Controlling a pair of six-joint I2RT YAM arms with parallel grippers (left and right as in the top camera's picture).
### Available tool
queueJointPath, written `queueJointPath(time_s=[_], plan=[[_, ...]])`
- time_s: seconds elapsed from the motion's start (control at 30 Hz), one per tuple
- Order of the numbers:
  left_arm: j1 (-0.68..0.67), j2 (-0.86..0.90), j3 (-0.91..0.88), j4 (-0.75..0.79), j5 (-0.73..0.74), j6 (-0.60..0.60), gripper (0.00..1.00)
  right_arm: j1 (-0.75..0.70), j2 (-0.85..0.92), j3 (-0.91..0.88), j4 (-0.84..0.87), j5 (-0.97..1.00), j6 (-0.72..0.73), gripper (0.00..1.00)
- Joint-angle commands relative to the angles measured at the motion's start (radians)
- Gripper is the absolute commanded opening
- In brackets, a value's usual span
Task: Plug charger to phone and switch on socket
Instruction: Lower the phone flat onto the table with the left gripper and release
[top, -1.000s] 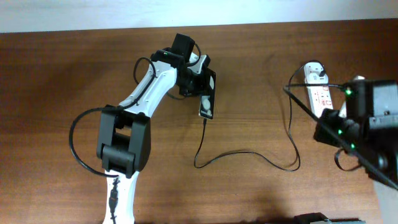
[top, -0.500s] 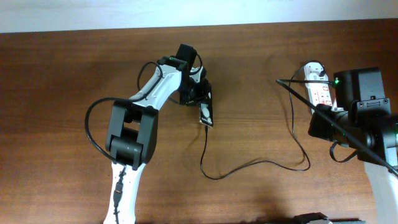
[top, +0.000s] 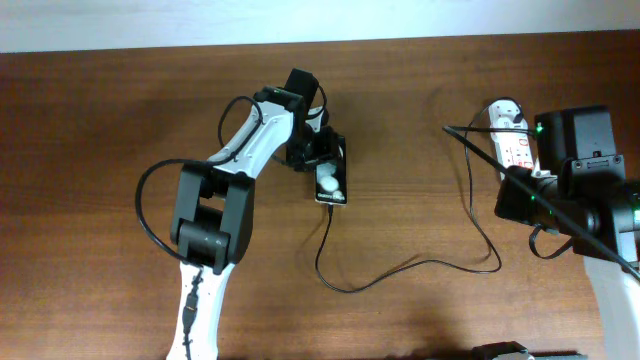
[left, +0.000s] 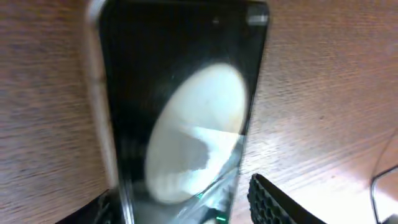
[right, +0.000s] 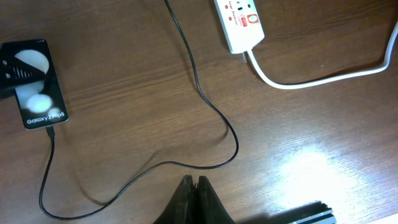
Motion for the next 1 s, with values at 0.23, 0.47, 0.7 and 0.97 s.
queueJointPath(time_s=[0.23,0.47,0.7,0.97], plan=[[0.004,0.045,-0.028,-0.013,-0.097,-0.002,0.68,-0.006,0.003,-0.006,0.001,0.016,0.009,0.05],[0.029,0.043,-0.027,-0.039,-0.097,-0.001,0.99,-0.006,0.003,-0.006,0.001,0.016,0.008,0.06],[0.186,-0.126,-0.025,-0.229,-0.109,0.076,0.99,-0.006,0.003,-0.006,0.028,0.016,0.009,0.13],[0.209,-0.739,-0.026,-0.415,-0.697,0.077,0.99,-0.006,0.003,-0.006,0.046,0.016,0.009,0.14]])
